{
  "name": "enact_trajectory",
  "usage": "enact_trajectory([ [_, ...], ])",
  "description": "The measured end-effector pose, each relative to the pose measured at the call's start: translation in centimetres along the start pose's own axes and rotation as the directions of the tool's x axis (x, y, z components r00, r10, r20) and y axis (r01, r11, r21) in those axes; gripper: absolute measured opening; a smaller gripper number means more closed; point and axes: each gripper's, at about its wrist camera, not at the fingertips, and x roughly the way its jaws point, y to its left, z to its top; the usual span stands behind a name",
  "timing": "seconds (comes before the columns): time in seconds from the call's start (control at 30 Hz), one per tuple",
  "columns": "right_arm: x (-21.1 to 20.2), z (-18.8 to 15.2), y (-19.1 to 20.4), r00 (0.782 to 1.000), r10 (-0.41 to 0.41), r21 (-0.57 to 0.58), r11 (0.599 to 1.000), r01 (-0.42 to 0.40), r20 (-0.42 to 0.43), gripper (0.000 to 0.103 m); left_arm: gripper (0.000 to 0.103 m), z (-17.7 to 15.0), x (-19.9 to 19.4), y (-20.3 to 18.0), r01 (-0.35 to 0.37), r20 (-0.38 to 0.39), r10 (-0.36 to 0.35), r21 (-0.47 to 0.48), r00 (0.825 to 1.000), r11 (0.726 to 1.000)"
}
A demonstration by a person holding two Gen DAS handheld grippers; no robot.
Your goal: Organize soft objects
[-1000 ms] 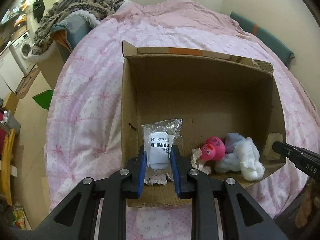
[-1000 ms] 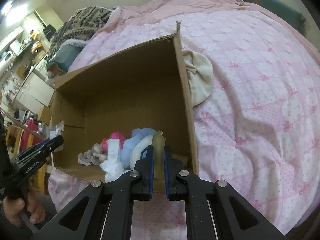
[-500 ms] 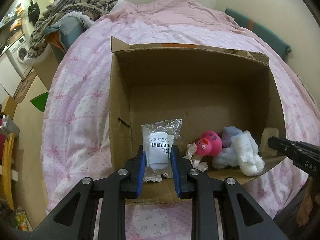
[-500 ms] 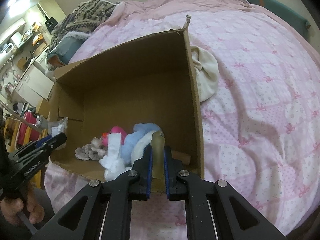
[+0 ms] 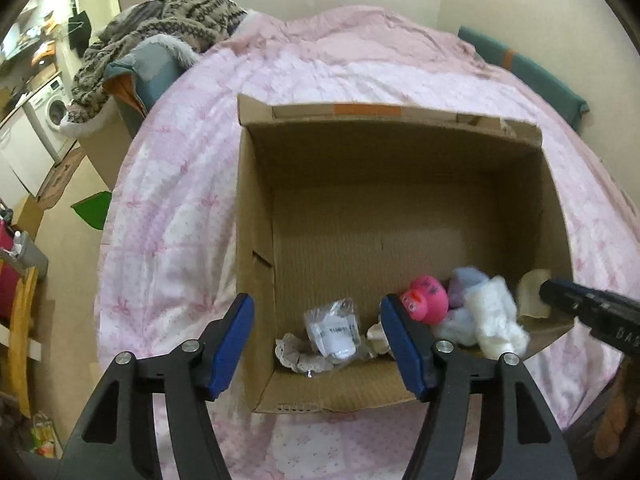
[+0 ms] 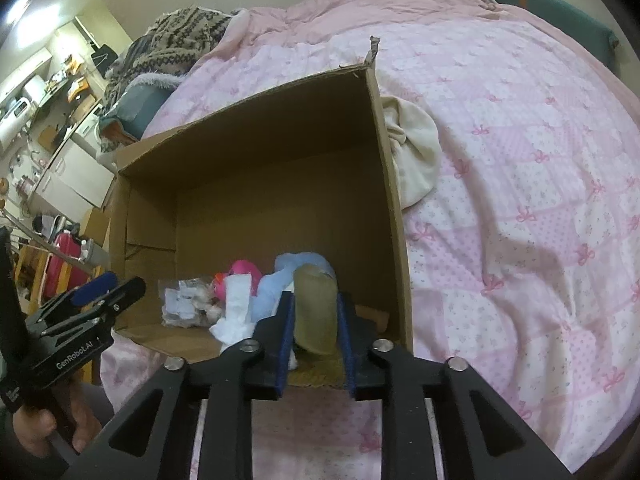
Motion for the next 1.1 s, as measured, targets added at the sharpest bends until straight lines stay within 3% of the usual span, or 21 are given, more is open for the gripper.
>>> enact_trajectory([
  [0.07, -0.2, 0.1, -0.1, 1.000, -0.002, 0.017, 1.000, 0.002, 0.016, 0.069, 0.063, 0.1, -0.8, 0.4, -0.004, 0.024, 0.004, -0.019, 1.000, 1.000],
  [0.3, -3.1, 0.1, 0.6, 0.992, 0.034, -0.010, 0.999, -0.033, 0.118, 0.071, 0.063, 0.2, -3.9, 1.5, -0.007, 0.089, 0.009, -0.025, 0.996, 1.000],
  [0.33, -3.8, 0.1, 0.8, 0.990, 0.034, -0.017, 0.999, -0.032, 0.140, 0.075, 0.063, 0.2, -4.6, 1.7, -0.007, 0.106, 0.009, -0.024, 0.994, 1.000],
  [0.43, -6.1, -0.2, 1.5, 0.976, 0.042, -0.040, 0.999, -0.035, 0.213, 0.081, 0.073, 0.1, -6.5, 2.4, -0.015, 0.143, 0.020, -0.040, 0.989, 0.999],
  [0.6, -9.8, -0.2, 3.8, 0.959, 0.052, -0.079, 0.996, -0.031, 0.279, 0.082, 0.082, -0.1, -9.6, 3.2, -0.006, 0.184, 0.018, -0.068, 0.983, 0.998],
  [0.67, -11.1, -0.7, 4.6, 0.951, 0.071, -0.091, 0.995, -0.046, 0.301, 0.097, 0.088, -0.6, -11.0, 3.2, -0.013, 0.204, 0.025, -0.061, 0.979, 0.998],
  [0.73, -12.0, -1.3, 5.2, 0.943, 0.078, -0.101, 0.994, -0.048, 0.323, 0.102, 0.088, -1.3, -11.7, 3.0, -0.009, 0.204, 0.018, -0.048, 0.979, 0.999],
  [0.87, -12.5, -3.5, 6.1, 0.944, 0.044, -0.131, 0.991, -0.001, 0.327, 0.102, 0.088, -3.4, -12.6, 3.5, 0.021, 0.201, -0.005, -0.074, 0.980, 0.997],
  [0.97, -12.1, -5.0, 5.9, 0.949, 0.035, -0.119, 0.993, 0.002, 0.315, 0.102, 0.098, -4.8, -13.0, 3.4, 0.024, 0.204, -0.008, -0.078, 0.979, 0.997],
  [1.1, -10.7, -6.1, 5.0, 0.959, 0.023, -0.096, 0.995, 0.005, 0.283, 0.102, 0.102, -6.0, -13.2, 2.8, 0.040, 0.233, -0.024, -0.062, 0.972, 0.997],
])
